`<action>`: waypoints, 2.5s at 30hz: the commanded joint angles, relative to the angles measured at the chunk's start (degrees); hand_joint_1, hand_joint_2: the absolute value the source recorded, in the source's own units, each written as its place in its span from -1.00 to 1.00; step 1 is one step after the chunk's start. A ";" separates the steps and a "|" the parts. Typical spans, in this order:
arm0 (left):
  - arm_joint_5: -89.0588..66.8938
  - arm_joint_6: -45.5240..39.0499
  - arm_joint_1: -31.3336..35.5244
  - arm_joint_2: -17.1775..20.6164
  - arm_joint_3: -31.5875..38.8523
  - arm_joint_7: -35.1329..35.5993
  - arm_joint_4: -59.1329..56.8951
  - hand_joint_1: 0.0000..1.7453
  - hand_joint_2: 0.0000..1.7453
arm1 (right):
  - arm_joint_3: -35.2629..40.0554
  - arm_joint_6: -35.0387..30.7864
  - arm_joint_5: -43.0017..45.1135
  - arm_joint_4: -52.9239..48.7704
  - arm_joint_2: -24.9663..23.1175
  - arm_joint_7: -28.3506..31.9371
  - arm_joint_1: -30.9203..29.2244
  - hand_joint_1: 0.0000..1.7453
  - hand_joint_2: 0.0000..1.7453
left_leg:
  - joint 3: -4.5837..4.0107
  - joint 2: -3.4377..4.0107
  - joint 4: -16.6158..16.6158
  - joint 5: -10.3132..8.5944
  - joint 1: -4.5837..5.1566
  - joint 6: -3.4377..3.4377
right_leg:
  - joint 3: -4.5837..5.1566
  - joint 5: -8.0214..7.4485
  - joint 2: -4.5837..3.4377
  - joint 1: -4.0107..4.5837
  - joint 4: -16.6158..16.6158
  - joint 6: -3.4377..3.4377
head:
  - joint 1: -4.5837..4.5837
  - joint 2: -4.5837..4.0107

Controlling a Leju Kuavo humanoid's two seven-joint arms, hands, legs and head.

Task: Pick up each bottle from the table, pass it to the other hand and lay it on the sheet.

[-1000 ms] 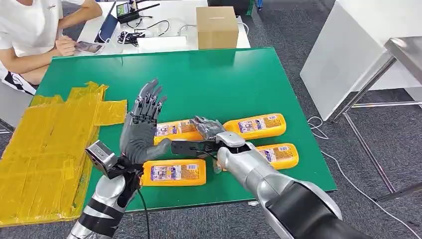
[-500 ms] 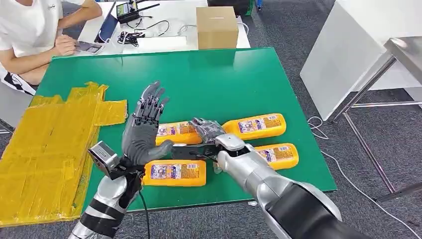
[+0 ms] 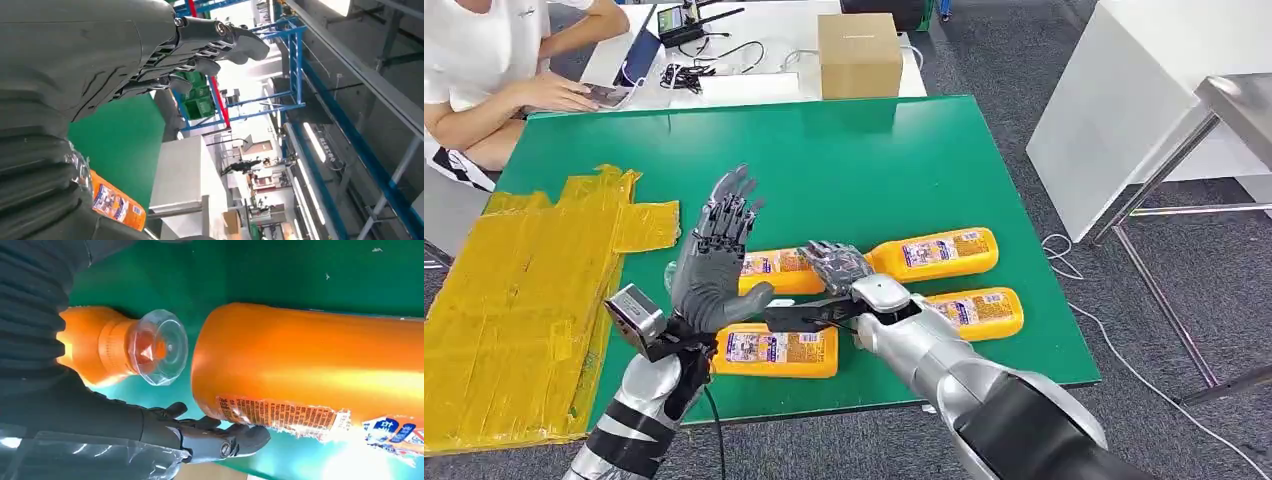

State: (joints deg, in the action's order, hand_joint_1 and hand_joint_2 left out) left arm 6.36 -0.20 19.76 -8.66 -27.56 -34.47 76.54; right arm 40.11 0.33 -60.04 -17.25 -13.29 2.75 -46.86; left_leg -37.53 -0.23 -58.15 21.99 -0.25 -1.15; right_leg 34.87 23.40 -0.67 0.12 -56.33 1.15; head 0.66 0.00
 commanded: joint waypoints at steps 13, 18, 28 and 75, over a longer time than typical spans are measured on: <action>0.49 -0.44 2.65 0.32 -1.58 -0.02 -5.74 -1.00 1.00 | 2.18 6.19 -0.72 4.11 -0.33 -1.67 0.17 -0.64 1.00 | 0.59 -0.11 0.09 0.05 -0.01 0.06 | -0.62 0.08 0.18 0.01 0.11 0.01 | 0.00 0.00; 0.49 -0.46 2.82 0.18 -1.52 -0.02 -6.41 -1.00 1.00 | 3.01 7.12 -1.62 4.16 -0.33 -1.71 0.47 -0.64 1.00 | 0.69 -0.12 0.11 0.06 -0.02 0.07 | -0.72 0.09 0.20 0.02 0.14 0.00 | 0.00 0.00; 0.72 -0.23 3.61 -0.45 -1.14 0.06 -8.09 -1.00 1.00 | 3.91 11.63 -2.24 4.14 -1.20 -0.89 -0.03 -0.52 1.00 | 0.88 -0.07 0.11 0.08 -0.03 0.09 | -0.86 0.06 0.11 0.03 0.15 -0.01 | 0.00 0.00; -2.01 -2.52 -3.05 1.06 4.07 2.75 -0.47 -1.00 1.00 | -10.54 -13.40 8.64 -5.16 -0.72 -7.45 -1.22 -1.00 1.00 | 0.72 0.14 0.02 0.18 0.04 0.09 | -0.71 0.11 -0.10 -0.03 -0.01 0.01 | 0.00 0.00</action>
State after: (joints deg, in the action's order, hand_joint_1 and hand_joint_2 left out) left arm 5.84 -1.81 20.13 -10.01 -26.97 -33.42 71.73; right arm 40.71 -2.74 -56.40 -17.50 -15.78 -5.35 -46.76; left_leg -37.01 -0.25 -58.14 22.04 -0.24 -1.12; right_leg 34.30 23.42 -0.68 0.12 -56.33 1.15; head 0.66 0.00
